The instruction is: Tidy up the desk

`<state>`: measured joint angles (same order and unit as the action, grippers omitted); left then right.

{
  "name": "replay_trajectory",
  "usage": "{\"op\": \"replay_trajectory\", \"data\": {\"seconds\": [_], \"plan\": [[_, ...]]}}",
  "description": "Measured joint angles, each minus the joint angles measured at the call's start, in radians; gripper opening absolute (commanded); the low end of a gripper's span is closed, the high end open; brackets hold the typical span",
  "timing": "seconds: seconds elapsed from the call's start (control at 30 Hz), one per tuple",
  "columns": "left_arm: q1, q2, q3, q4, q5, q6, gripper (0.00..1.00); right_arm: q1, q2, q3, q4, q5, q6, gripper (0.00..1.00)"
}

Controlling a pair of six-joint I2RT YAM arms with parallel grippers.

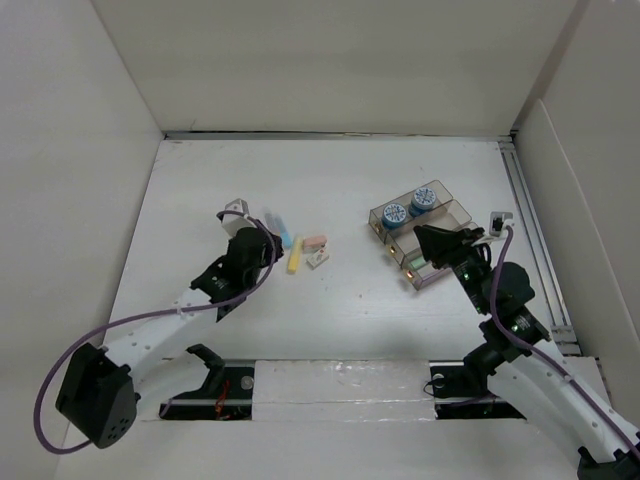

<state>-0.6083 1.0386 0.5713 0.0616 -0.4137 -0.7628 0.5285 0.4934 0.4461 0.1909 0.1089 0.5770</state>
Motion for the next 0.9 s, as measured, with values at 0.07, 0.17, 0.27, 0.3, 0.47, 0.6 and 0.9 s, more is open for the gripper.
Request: {"op": "replay_trajectory", "data": {"seconds": [0.07,0.17,0.27,0.3,0.47,0.6,0.9], "plan": [[-0.001,-0.053,-0.002,0.031,0.05,0.019,0.0,0.0,-0.003,0.0,-0.001,0.004,0.0,0.36],[-0.001,-0.089,-0.01,0.122,0.151,0.05,0.0,0.0,-0.026,0.0,-0.009,0.015,0.001,0.36],[-0.001,-0.06,-0.011,0.239,0.287,0.082,0.0,0.0,-0.08,0.0,-0.026,0.034,0.004,0.14],[-0.003,-0.033,-0.01,0.277,0.329,0.091,0.0,0.0,-0.106,0.0,-0.031,0.042,0.005,0.05],[-0.161,0.184,0.094,0.354,0.391,0.173,0.0,0.0,-0.226,0.0,-0.027,0.085,0.012,0.0],[-0.316,0.372,0.273,0.389,0.421,0.264,0.0,0.0,-0.237,0.0,-0.036,0.105,0.014,0.06],[-0.339,0.792,0.647,0.466,0.696,0.379,0.0,-0.006,-0.275,-0.001,-0.079,0.151,0.024,0.27]]}}
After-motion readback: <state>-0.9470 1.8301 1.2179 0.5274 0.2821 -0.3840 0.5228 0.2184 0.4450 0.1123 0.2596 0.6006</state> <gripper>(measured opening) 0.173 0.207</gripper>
